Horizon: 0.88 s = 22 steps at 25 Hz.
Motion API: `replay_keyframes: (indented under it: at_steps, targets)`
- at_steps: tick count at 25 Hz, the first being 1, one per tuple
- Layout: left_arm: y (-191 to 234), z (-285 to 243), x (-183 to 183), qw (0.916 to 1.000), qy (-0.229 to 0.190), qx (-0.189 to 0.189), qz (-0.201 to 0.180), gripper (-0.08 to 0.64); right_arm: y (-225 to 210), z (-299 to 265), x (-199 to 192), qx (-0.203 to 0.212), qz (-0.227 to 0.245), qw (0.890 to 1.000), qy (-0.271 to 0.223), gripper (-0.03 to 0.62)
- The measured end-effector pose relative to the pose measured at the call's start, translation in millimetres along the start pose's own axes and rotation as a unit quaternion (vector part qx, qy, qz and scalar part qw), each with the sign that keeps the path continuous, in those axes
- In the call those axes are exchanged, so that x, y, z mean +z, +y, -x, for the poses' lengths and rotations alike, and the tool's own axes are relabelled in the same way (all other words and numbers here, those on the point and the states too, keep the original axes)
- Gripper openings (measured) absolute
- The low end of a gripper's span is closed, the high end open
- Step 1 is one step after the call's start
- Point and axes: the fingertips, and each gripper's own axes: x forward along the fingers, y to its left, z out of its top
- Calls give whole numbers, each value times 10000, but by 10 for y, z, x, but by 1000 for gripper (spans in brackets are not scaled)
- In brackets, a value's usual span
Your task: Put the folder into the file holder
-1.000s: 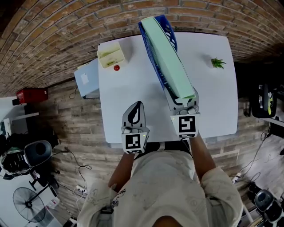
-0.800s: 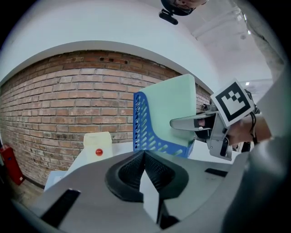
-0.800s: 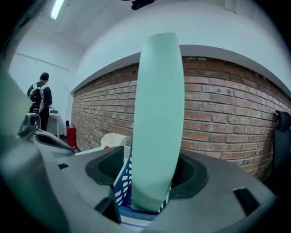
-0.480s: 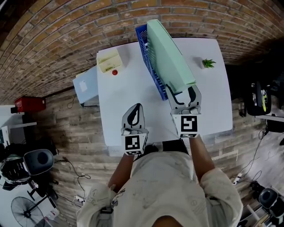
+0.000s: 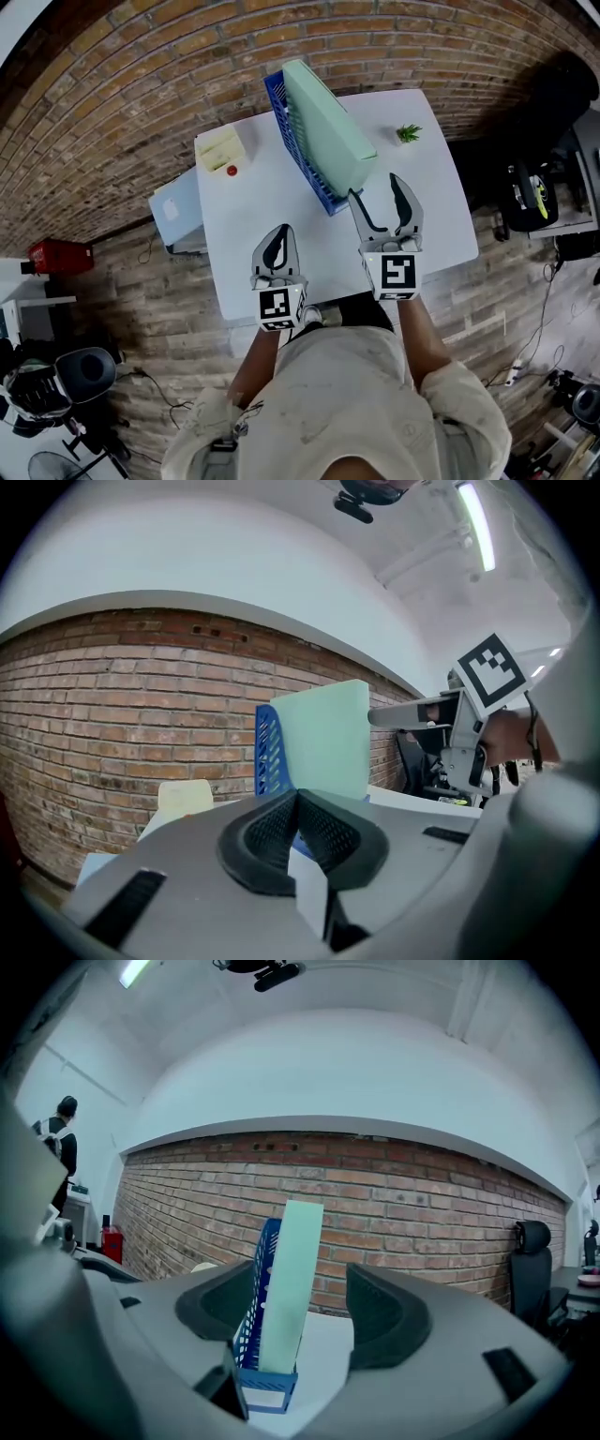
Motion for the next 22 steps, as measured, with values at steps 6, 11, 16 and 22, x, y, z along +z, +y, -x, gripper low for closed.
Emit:
replay_keyframes:
  at_steps: [6, 11, 16, 22]
  targets:
    - [-65, 136, 148, 9994, -221, -192, -165, 14, -75, 371, 85, -340, 13, 9994, -109, 322]
    - [-106, 290, 236, 9984, -378, -329, -257, 14, -76, 684, 54, -584, -13, 9982, -99, 322]
    - [-132, 431, 273, 9975, -481, -424, -314, 14, -58, 959, -18, -775, -5, 9970, -10, 322]
    - [-196, 536, 199, 9969, -475, -545, -321, 14, -72, 1243, -288, -1005, -7, 9947, 226, 322]
